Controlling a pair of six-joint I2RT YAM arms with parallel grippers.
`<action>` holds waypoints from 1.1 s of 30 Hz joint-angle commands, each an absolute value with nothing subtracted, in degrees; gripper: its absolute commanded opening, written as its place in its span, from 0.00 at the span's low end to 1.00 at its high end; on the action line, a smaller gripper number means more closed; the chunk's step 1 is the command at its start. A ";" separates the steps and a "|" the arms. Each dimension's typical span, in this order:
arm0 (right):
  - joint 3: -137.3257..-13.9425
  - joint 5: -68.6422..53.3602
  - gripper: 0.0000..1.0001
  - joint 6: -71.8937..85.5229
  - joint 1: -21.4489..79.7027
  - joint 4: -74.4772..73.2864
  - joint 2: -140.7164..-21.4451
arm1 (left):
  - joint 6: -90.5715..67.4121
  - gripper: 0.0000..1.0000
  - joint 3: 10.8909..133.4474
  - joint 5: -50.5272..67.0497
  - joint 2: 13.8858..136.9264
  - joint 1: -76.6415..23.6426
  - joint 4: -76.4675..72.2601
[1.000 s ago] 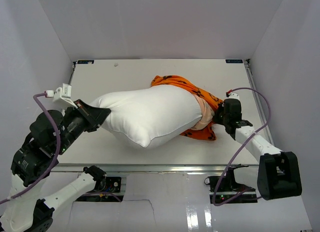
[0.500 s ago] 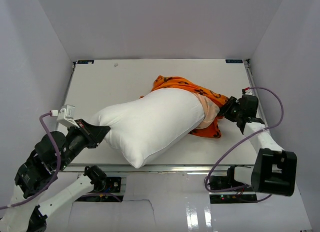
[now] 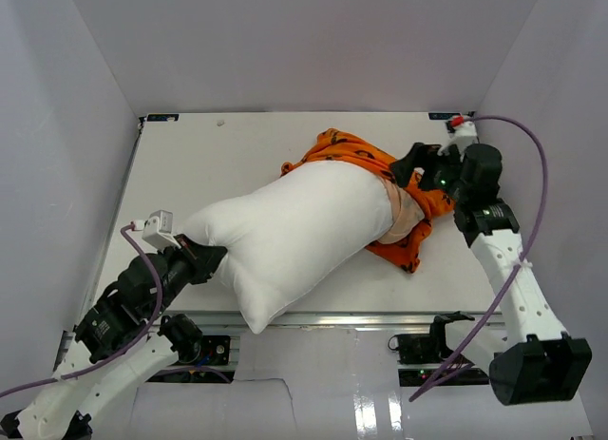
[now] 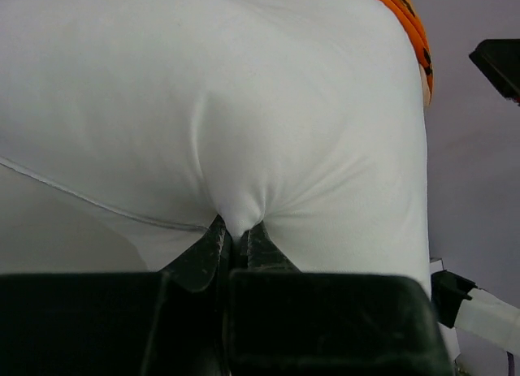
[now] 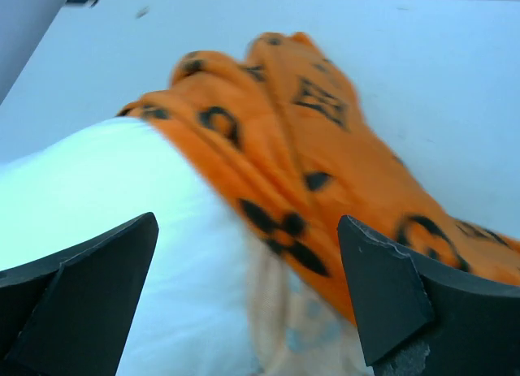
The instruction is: Remove the pillowcase from the pillow
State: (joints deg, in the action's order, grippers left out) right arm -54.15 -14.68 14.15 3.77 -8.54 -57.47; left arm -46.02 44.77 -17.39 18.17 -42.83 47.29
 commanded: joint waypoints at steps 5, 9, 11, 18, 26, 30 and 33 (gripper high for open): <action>-70.02 -11.43 0.96 0.80 18.98 -8.27 -76.18 | -46.93 0.00 40.52 -12.31 18.11 -42.71 40.34; -76.80 -6.69 0.95 -2.37 20.03 -8.08 -84.80 | -47.46 0.00 39.99 -11.95 15.12 -42.71 40.34; -83.28 -3.79 0.95 -6.49 20.74 -11.50 -91.65 | -47.11 0.00 40.78 -11.95 14.59 -42.71 40.52; -98.52 -4.13 0.98 -9.58 20.92 -22.33 -108.54 | -45.44 0.00 45.34 -13.09 16.44 -42.71 41.57; -114.94 6.67 0.08 -2.73 16.80 -25.31 -119.17 | -41.75 0.00 59.31 -21.87 21.26 -42.71 46.74; -118.21 9.05 0.08 2.80 11.61 -23.83 -119.88 | -40.17 0.00 67.66 -28.99 20.92 -42.71 49.83; -116.90 14.73 0.08 7.98 7.04 -22.94 -119.44 | -39.20 0.00 73.03 -36.10 20.31 -42.71 53.08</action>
State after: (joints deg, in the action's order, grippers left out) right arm -114.21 -1.52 3.79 16.67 -28.73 -120.11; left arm -40.86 64.84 -23.66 24.16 -42.96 52.95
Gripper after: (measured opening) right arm 0.086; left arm 0.094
